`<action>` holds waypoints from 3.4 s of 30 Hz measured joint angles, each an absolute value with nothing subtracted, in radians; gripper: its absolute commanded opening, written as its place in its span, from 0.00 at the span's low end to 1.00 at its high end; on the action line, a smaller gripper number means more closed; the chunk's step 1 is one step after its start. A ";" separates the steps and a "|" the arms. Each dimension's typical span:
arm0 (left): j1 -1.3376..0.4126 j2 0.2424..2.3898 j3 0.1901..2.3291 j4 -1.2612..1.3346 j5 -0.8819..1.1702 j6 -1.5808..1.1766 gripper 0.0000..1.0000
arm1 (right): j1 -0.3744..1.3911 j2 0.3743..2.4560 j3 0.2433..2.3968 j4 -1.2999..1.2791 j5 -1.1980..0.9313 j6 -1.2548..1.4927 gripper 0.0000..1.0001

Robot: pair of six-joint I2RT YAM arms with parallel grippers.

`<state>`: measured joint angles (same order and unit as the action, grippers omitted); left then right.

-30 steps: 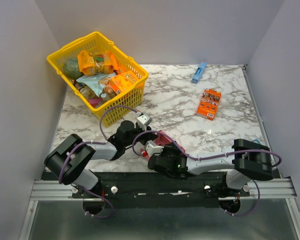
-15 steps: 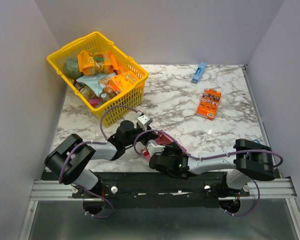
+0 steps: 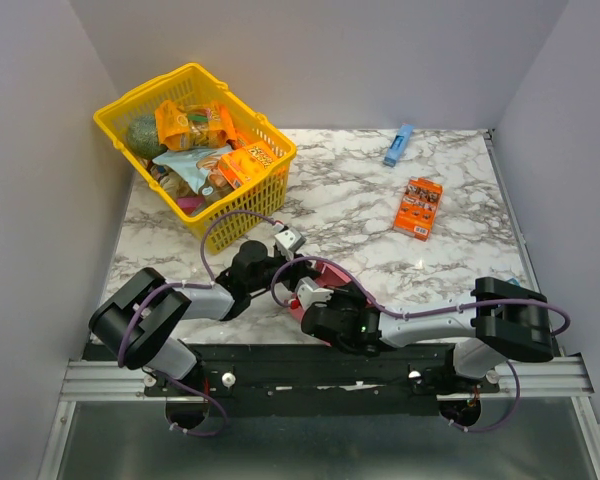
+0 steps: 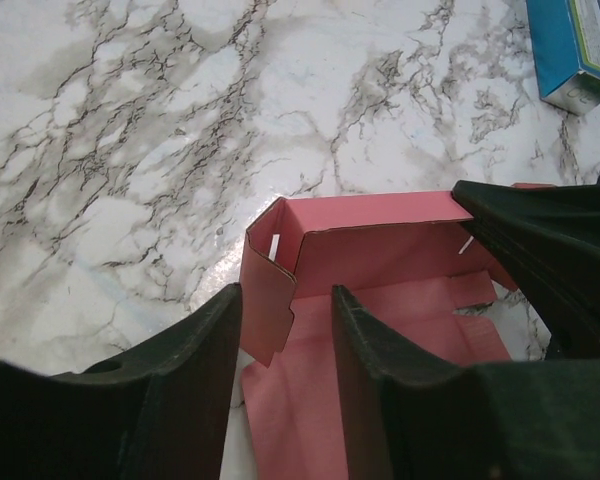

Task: Fold the paper box

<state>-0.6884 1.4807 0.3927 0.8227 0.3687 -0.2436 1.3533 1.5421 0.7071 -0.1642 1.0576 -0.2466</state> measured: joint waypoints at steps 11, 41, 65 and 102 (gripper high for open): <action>-0.690 1.505 0.416 0.828 0.356 -0.247 0.52 | 1.353 1.542 0.707 -0.163 1.054 -0.256 0.01; -0.820 1.508 0.434 0.760 -0.165 -0.249 0.00 | 1.334 1.303 0.781 -0.387 1.026 0.184 0.87; -0.965 1.418 0.326 0.807 -0.599 -0.261 0.00 | 0.948 1.157 0.613 -0.047 0.256 1.388 0.79; -1.083 1.443 0.280 0.963 -0.789 -0.155 0.01 | 0.809 1.366 0.595 0.175 0.268 1.727 0.12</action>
<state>-1.0832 1.4425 0.2802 0.9630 -0.7895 -0.1551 0.8093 1.3659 0.5953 0.1753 0.2676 1.7271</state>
